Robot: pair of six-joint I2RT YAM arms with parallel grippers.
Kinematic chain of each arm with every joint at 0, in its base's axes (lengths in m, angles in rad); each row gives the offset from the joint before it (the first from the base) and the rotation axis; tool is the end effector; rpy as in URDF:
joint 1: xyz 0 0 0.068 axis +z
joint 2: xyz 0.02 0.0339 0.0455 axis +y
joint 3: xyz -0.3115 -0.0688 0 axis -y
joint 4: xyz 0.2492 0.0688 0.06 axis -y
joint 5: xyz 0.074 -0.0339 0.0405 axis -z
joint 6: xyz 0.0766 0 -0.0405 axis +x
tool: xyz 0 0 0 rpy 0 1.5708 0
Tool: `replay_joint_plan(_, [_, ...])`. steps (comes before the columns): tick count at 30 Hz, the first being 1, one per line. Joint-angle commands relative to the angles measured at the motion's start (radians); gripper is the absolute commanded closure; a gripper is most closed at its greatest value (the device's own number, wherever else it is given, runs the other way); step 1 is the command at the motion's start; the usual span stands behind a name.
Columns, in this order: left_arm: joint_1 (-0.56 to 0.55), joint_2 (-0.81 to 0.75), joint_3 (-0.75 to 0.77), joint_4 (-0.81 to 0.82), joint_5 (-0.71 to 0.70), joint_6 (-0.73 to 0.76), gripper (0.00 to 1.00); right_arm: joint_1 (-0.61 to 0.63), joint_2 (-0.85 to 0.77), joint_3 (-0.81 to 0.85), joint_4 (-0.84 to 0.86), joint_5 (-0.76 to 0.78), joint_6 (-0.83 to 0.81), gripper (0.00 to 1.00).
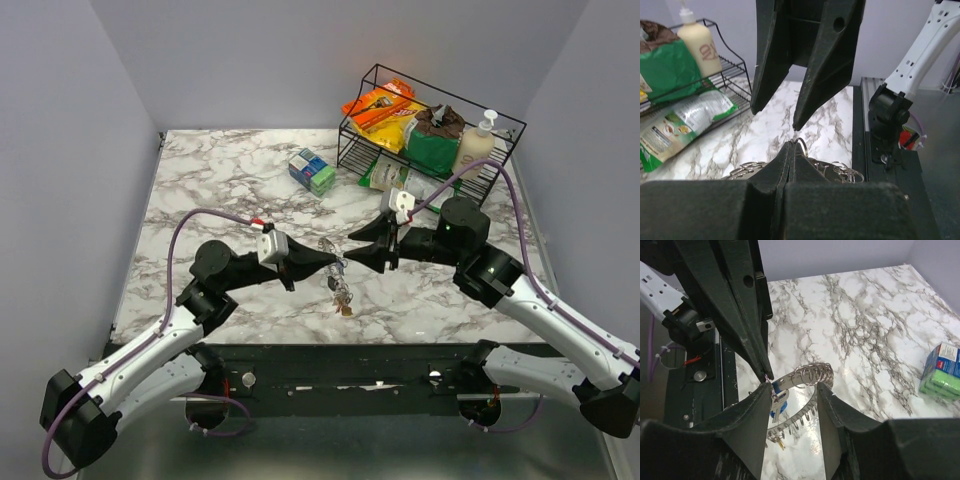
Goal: Put the keys on the keyring
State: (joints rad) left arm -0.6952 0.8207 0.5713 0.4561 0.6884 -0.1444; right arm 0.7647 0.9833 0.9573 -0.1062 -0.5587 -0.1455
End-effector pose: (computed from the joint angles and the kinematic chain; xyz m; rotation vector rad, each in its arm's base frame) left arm 0.1180 -0.1618 0.3654 0.9662 1.1680 -1.1499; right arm 0.1420 0.1925 0.4080 -1.1434 1.3541 0.9283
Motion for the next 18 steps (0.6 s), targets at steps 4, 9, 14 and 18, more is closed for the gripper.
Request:
replay_joint_plan(4, [-0.004, -0.054, -0.065, 0.312, 0.006, -0.047, 1.0, -0.005, -0.032, -0.012, 0.091, -0.018, 0.017, 0.58])
replay_joint_plan(9, [-0.003, -0.055, -0.086, 0.392, 0.026, -0.066, 1.0, -0.005, -0.04, -0.006, 0.097, -0.087, 0.021, 0.59])
replay_joint_plan(14, [-0.003, -0.043, -0.085, 0.424, 0.034, -0.072, 1.0, -0.005, -0.038, 0.001, 0.155, -0.196, 0.049, 0.6])
replay_joint_plan(18, [-0.003, -0.041, -0.079, 0.429, 0.039, -0.072, 1.0, -0.005, -0.029, 0.008, 0.168, -0.248, 0.06, 0.67])
